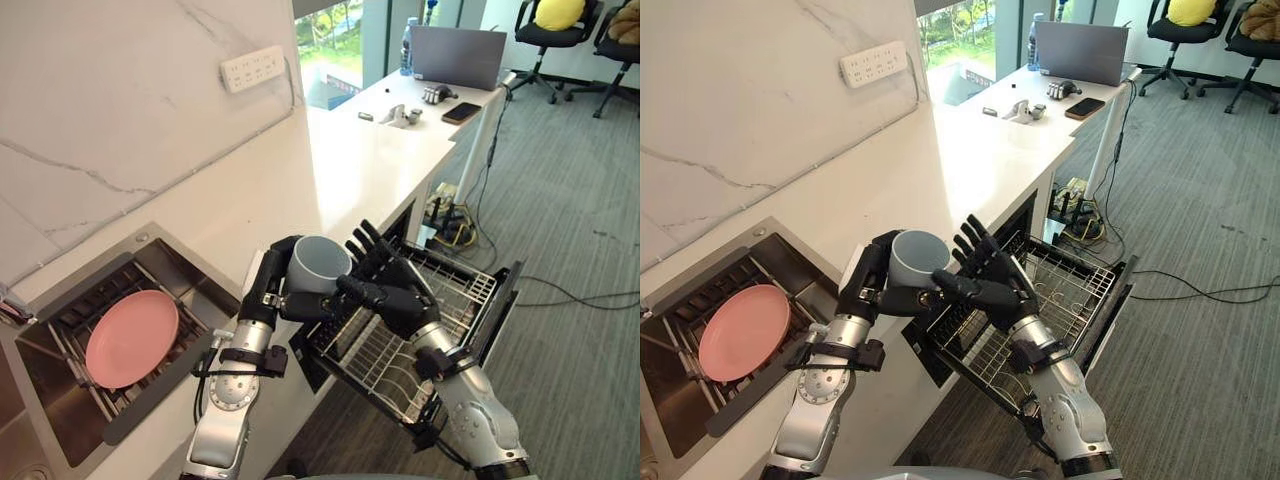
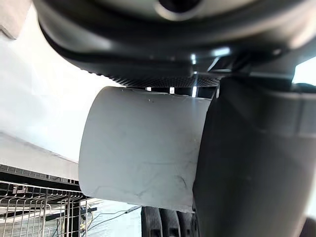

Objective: Walk over to the sink, pick up the cup, carry it to the dishwasher, place the cup inside the dishwasher, then close the dishwasher door

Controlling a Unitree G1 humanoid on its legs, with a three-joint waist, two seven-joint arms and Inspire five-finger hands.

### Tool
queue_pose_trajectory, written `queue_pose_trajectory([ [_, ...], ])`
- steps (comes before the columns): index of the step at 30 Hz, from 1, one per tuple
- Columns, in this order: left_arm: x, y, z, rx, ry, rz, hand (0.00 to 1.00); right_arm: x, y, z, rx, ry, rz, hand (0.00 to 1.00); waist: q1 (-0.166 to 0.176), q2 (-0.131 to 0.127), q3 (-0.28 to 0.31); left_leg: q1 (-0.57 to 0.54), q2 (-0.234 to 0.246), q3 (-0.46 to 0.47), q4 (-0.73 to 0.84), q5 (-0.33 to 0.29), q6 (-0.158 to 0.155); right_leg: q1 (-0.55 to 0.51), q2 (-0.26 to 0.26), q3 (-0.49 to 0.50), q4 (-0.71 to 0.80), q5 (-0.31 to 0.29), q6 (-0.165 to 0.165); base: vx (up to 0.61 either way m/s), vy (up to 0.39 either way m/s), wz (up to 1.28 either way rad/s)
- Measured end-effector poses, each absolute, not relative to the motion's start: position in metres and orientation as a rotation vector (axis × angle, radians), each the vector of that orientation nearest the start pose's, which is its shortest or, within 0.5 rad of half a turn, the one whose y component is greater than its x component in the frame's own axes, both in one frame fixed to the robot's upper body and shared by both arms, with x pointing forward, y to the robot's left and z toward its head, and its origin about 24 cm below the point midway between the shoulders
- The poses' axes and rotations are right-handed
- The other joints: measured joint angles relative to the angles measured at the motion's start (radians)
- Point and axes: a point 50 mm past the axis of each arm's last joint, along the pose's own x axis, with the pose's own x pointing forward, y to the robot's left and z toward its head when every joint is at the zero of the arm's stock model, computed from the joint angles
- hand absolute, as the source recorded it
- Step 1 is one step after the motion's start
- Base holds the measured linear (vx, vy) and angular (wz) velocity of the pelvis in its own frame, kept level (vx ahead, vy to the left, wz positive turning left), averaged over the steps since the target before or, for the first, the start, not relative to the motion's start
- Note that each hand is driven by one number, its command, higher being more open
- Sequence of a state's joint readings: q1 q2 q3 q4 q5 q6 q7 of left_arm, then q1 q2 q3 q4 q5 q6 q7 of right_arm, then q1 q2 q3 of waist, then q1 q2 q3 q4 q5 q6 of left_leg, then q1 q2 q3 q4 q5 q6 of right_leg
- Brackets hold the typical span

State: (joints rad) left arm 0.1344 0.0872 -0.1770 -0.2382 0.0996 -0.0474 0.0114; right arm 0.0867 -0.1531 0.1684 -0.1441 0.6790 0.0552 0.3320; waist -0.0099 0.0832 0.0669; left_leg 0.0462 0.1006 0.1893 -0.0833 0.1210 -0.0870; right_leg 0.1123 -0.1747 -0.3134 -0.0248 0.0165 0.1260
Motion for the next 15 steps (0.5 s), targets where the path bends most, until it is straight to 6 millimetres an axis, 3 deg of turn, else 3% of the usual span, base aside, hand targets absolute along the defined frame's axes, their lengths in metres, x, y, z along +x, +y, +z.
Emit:
queue_pose_trajectory([
  [15,0.224,0.117,0.071,0.16,-0.15,-0.161,0.0,0.225,-0.096,0.055,0.442,0.038,0.479,1.0,0.025,-0.007,-0.004,0.004,-0.001,-0.013,0.0,0.001,-0.001,0.014,0.002,-0.014,-0.011,0.0,0.0,-0.01,-0.002,0.01],
])
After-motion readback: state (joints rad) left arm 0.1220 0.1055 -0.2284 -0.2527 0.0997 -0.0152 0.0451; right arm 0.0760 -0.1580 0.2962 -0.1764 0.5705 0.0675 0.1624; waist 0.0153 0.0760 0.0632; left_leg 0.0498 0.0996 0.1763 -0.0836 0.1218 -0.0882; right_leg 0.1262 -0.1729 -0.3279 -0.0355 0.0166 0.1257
